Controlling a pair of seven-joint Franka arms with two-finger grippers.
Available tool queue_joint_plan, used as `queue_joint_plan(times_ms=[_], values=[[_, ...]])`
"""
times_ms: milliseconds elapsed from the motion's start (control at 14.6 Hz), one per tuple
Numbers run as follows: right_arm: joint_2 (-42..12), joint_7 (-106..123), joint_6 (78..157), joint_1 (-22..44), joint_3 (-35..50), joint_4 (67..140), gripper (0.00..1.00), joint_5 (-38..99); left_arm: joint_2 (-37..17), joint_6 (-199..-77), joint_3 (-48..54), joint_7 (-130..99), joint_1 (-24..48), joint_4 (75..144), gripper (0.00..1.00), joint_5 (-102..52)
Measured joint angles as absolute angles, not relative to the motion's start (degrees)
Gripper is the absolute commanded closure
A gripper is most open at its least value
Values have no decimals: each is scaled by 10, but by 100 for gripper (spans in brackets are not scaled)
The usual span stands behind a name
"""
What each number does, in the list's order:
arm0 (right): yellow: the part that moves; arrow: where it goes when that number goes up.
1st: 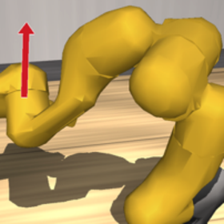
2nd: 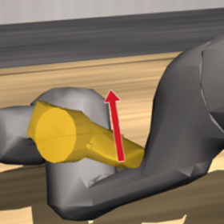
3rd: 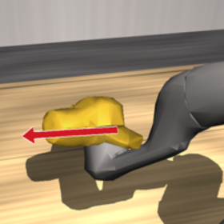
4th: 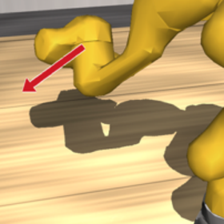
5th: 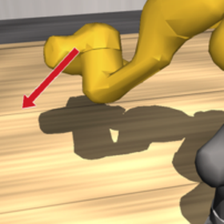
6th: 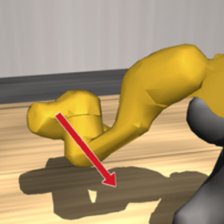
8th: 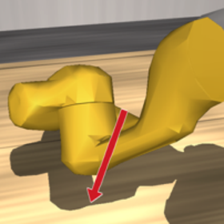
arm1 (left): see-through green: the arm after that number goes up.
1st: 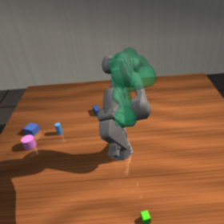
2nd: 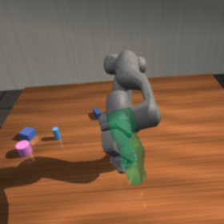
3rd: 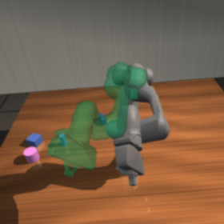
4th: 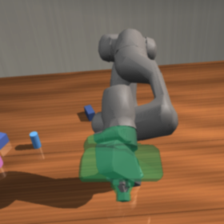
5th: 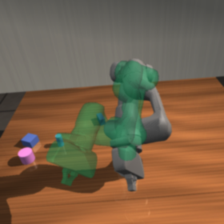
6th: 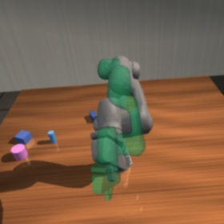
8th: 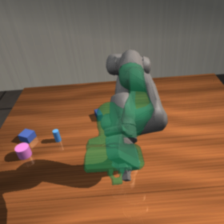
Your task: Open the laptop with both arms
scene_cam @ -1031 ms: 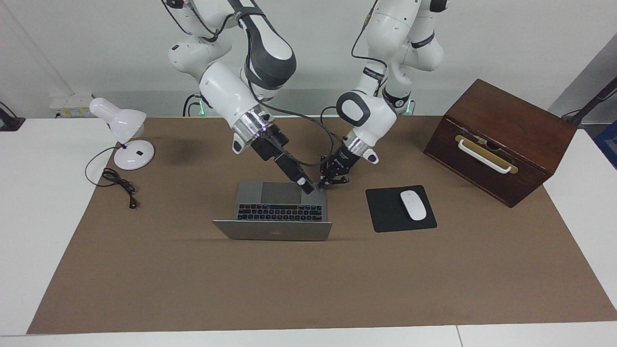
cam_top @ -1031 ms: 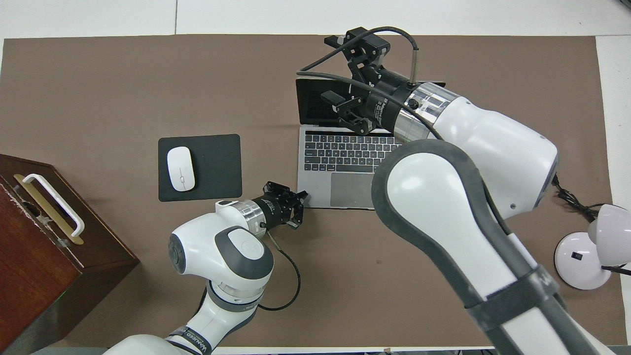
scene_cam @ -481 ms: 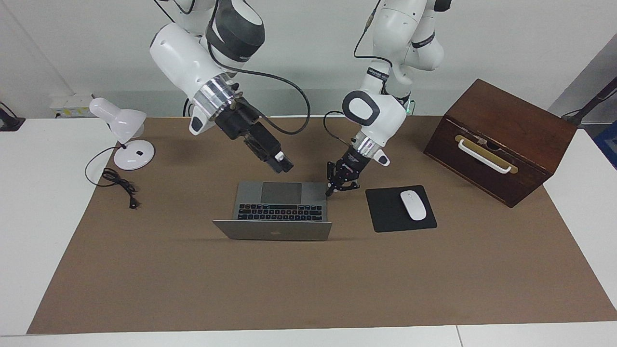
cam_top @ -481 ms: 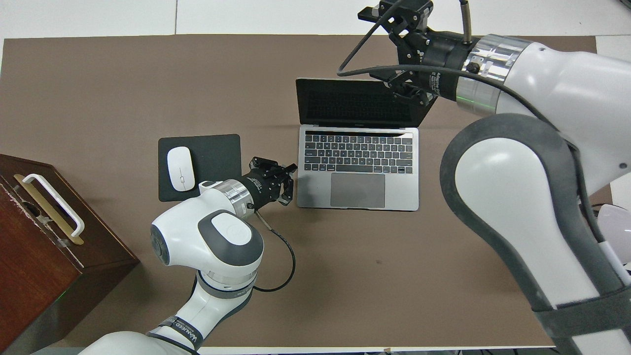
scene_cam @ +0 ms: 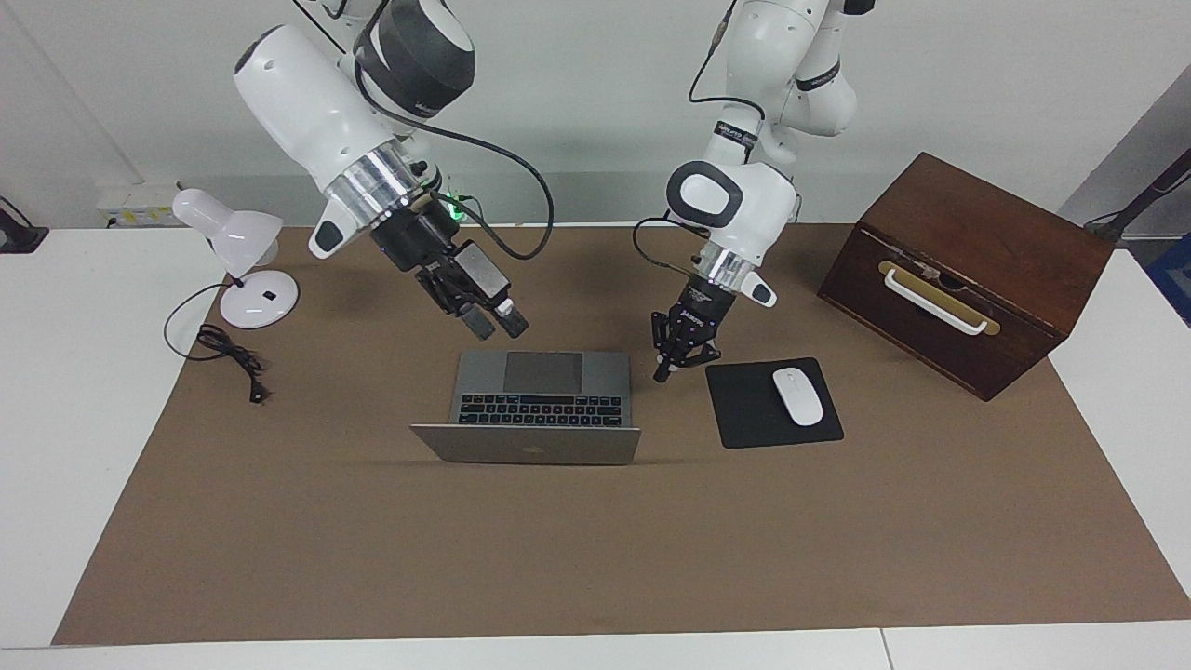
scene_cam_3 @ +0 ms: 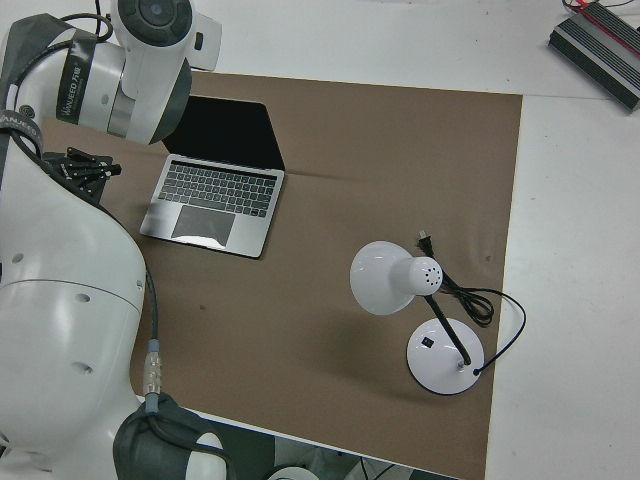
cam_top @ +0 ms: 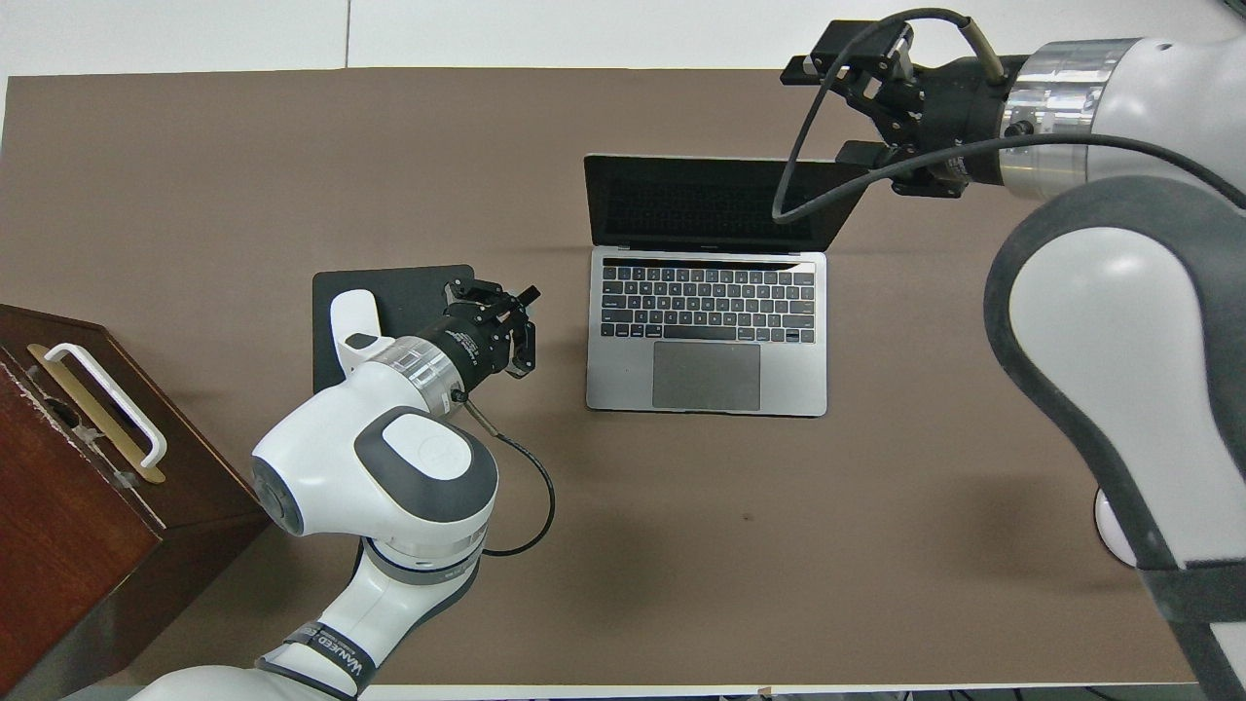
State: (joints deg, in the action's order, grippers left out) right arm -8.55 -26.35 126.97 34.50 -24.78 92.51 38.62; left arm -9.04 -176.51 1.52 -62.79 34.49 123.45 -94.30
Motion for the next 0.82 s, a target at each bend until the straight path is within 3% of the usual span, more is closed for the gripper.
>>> queue_joint_plan(times_ms=[550,825], values=[[-75,-97,1100,260,-251,908,0,267,-90,-1745,15,-558,266,1230,100,-852],[-50,-62,1024,196,-201,902,0,193,-90,-1689,15,-555,229,1227,100,-728]])
